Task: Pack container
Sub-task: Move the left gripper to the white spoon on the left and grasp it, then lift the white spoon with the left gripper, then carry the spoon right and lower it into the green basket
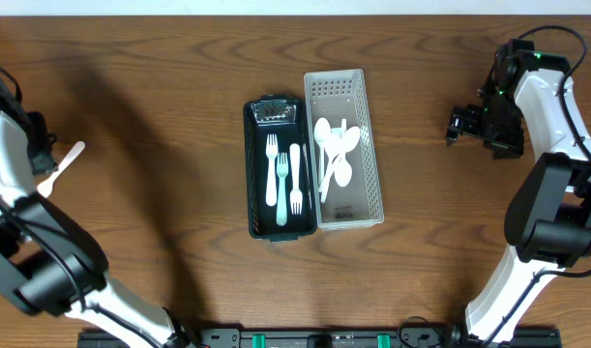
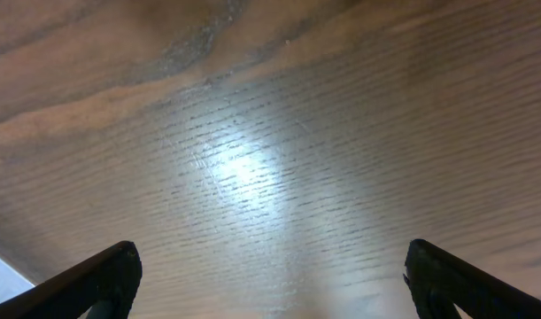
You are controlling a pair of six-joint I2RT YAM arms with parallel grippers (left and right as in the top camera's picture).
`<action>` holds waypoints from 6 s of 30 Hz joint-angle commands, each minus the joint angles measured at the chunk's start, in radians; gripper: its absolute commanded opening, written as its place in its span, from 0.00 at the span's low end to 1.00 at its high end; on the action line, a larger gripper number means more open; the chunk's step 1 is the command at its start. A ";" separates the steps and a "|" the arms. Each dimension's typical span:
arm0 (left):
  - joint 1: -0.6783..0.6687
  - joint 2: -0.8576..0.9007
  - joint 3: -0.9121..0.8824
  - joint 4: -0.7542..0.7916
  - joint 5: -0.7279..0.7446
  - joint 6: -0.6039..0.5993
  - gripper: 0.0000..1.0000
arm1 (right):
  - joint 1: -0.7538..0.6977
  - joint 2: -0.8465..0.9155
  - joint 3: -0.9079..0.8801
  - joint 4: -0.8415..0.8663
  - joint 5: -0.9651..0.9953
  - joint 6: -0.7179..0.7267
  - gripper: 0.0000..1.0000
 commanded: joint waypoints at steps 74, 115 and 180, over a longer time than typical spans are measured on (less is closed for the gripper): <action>0.102 0.308 -0.001 0.062 0.245 2.347 0.72 | -0.002 -0.007 0.010 -0.173 -0.008 0.114 0.99; 0.089 0.308 -0.002 -0.045 0.245 2.284 0.06 | -0.002 -0.007 0.010 -0.190 -0.008 0.113 0.99; -0.984 0.047 -0.003 -0.203 0.341 0.938 0.06 | -0.002 -0.007 0.010 -0.122 0.016 -0.021 0.99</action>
